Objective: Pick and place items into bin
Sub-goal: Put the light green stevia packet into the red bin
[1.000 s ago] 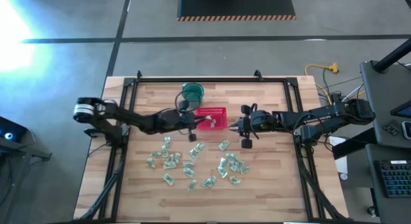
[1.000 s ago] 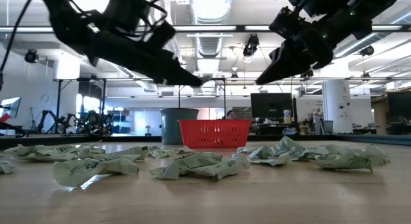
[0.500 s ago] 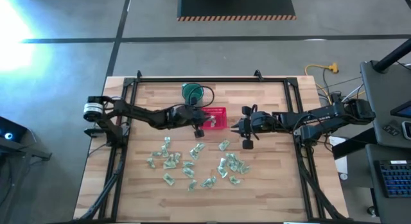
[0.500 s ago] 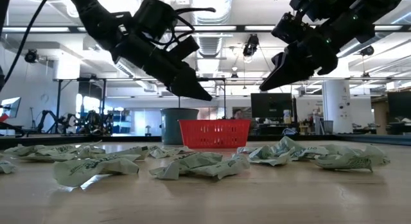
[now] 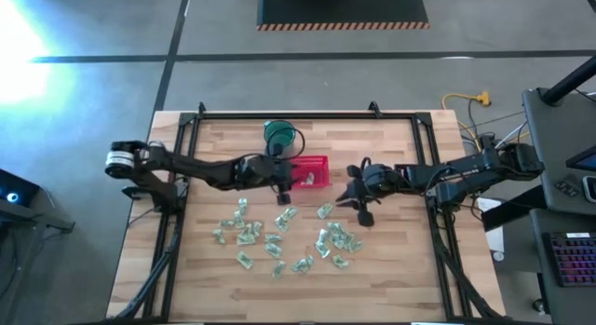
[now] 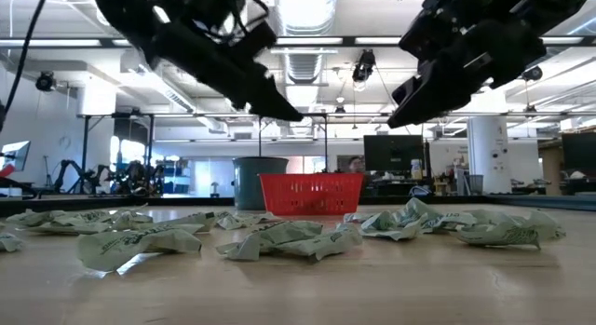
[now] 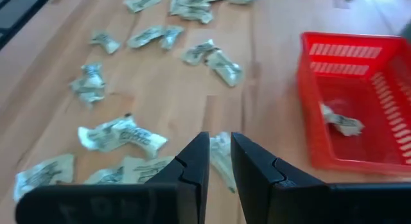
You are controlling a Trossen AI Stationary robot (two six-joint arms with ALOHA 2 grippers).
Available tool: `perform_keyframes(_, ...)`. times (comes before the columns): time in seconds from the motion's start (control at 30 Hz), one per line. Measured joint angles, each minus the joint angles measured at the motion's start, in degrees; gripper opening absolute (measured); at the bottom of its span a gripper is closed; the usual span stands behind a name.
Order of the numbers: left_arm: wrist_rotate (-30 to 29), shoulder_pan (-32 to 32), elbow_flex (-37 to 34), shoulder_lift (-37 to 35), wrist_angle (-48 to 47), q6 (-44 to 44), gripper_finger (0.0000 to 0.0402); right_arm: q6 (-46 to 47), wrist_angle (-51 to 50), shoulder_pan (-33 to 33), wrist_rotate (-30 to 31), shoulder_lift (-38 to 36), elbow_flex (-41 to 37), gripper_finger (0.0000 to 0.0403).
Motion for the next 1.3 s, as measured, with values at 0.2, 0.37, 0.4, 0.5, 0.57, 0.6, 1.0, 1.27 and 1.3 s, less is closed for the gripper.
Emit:
perform_keyframes(0.2, 0.1, -4.9, -0.9, -5.7, -8.2, -0.1, 0.0144, -0.9, 1.5, 2.8, -0.1, 0.0, -1.1, 0.0057)
perform_keyframes(0.37, 0.2, -8.5, -2.5, -8.8, -10.6, -1.6, 0.0144, -2.0, 5.2, 3.8, 0.5, 0.0, -1.8, 0.0057)
perform_keyframes(0.4, 0.2, -9.1, -3.2, -9.3, -10.5, -1.6, 0.0144, -2.0, 5.5, 3.8, 0.6, 0.0, -1.9, 0.0057)
perform_keyframes(0.5, 0.3, -9.7, -4.4, -10.0, -10.7, -1.5, 0.0144, -2.0, 6.4, 3.8, 0.8, 0.0, -1.9, 0.0065)
perform_keyframes(0.57, 0.1, -9.7, -4.9, -10.7, -11.0, -1.5, 0.0144, -1.9, 6.4, 3.8, 0.8, 0.1, -1.9, 0.0077)
perform_keyframes(0.6, 0.1, -9.7, -4.9, -10.9, -10.6, -1.5, 0.0144, -1.7, 6.9, 3.8, 0.8, 0.5, -1.9, 0.0084)
perform_keyframes(1.0, 0.1, -9.7, -5.1, -12.4, -11.6, -1.3, 0.0144, -3.2, 13.8, 3.7, 4.0, 19.5, 1.7, 0.0142)
perform_keyframes(1.27, 0.0, -9.7, -5.1, -13.1, -12.5, -1.5, 0.0144, -3.4, 13.7, 3.6, 6.1, 26.3, 4.4, 0.0155)
perform_keyframes(1.3, 0.0, -9.7, -5.1, -13.1, -12.5, -1.5, 0.0144, -3.2, 13.6, 3.6, 7.0, 26.4, 4.4, 0.0157)
